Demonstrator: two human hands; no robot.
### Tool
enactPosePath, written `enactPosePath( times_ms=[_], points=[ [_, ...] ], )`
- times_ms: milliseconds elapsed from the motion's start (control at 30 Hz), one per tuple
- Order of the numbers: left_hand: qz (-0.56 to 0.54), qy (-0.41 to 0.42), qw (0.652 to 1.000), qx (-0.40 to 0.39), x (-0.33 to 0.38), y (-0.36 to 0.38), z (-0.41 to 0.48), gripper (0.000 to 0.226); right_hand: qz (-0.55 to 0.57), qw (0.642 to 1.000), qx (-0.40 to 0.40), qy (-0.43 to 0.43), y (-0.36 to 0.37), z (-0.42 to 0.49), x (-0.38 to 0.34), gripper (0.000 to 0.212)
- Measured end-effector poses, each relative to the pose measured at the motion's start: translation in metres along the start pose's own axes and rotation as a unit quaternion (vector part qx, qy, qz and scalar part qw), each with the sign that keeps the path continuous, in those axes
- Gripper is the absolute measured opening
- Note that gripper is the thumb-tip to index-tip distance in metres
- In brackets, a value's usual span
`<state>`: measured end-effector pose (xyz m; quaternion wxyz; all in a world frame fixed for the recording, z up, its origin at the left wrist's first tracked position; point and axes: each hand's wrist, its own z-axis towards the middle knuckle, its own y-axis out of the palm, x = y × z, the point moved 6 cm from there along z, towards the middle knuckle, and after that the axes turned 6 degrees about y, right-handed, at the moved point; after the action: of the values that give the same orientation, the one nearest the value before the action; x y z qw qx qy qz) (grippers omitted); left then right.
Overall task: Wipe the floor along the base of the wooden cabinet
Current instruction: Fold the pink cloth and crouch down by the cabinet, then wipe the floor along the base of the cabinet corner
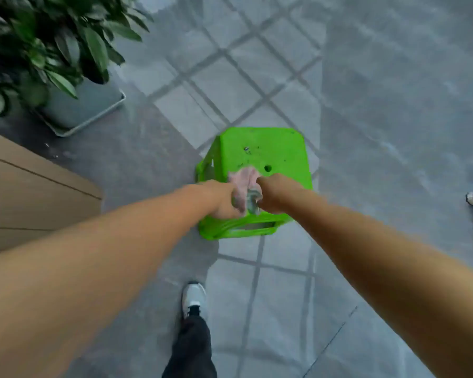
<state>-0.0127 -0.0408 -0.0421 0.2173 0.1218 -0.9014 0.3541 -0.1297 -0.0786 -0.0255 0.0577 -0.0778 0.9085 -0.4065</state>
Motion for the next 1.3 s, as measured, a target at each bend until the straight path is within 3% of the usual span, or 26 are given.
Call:
enactPosePath(
  times_ms=[100, 200, 300, 400, 467, 533, 600, 700, 767, 833, 967, 1000, 1067, 1167, 1233, 1300],
  points=[
    [-0.057, 0.019, 0.993, 0.099, -0.013, 0.025, 0.073, 0.076, 0.079, 0.996, 0.03, 0.032, 0.047, 0.071, 0.025, 0.051],
    [-0.123, -0.001, 0.973, 0.196, -0.035, 0.054, 0.126, 0.067, 0.178, 0.967, 0.178, 0.039, 0.074, 0.116, 0.032, 0.04],
    [-0.201, 0.046, 0.912, 0.355, -0.063, 0.07, 0.133, 0.047, 0.26, 0.917, 0.299, 0.046, 0.089, 0.122, 0.027, 0.039],
    [-0.351, 0.031, 0.855, 0.381, -0.099, 0.099, 0.102, 0.025, 0.28, 0.905, 0.322, 0.004, 0.11, 0.102, -0.015, 0.042],
    [-0.392, -0.03, 0.845, 0.363, -0.14, 0.127, 0.075, 0.02, 0.241, 0.928, 0.278, -0.055, 0.134, 0.09, -0.066, 0.035],
    [-0.413, -0.112, 0.841, 0.331, -0.197, 0.158, 0.044, 0.019, 0.229, 0.954, 0.166, -0.099, 0.171, 0.092, -0.119, 0.035],
    [-0.406, -0.184, 0.842, 0.304, -0.261, 0.186, 0.016, 0.023, 0.238, 0.962, 0.062, -0.117, 0.209, 0.107, -0.169, 0.045],
    [-0.392, -0.261, 0.834, 0.286, -0.353, 0.219, -0.009, 0.032, 0.23, 0.96, -0.03, -0.158, 0.262, 0.143, -0.244, 0.048],
    [-0.435, -0.283, 0.799, 0.303, -0.413, 0.237, -0.007, 0.033, 0.223, 0.957, -0.049, -0.182, 0.296, 0.178, -0.292, 0.048],
    [-0.492, -0.296, 0.742, 0.347, -0.47, 0.258, 0.011, 0.031, 0.199, 0.953, -0.044, -0.224, 0.33, 0.219, -0.34, 0.047],
    [-0.54, -0.29, 0.644, 0.458, -0.566, 0.305, 0.072, 0.035, 0.168, 0.943, 0.038, -0.285, 0.382, 0.312, -0.412, 0.046],
    [-0.535, -0.276, 0.643, 0.473, -0.583, 0.317, 0.084, 0.046, 0.166, 0.943, 0.047, -0.285, 0.394, 0.333, -0.424, 0.049],
    [-0.455, -0.239, 0.697, 0.499, -0.603, 0.341, 0.096, 0.068, 0.163, 0.939, 0.066, -0.295, 0.421, 0.361, -0.439, 0.06],
    [-0.261, -0.248, 0.761, 0.54, -0.621, 0.388, 0.085, 0.057, 0.184, 0.915, 0.051, -0.355, 0.471, 0.364, -0.451, 0.078],
    [-0.152, -0.346, 0.757, 0.532, -0.631, 0.425, 0.068, 0.063, 0.16, 0.913, 0.046, -0.373, 0.503, 0.354, -0.455, 0.094],
    [-0.124, -0.436, 0.74, 0.497, -0.641, 0.454, 0.057, 0.082, 0.13, 0.925, 0.059, -0.351, 0.518, 0.35, -0.463, 0.103]
  ],
)
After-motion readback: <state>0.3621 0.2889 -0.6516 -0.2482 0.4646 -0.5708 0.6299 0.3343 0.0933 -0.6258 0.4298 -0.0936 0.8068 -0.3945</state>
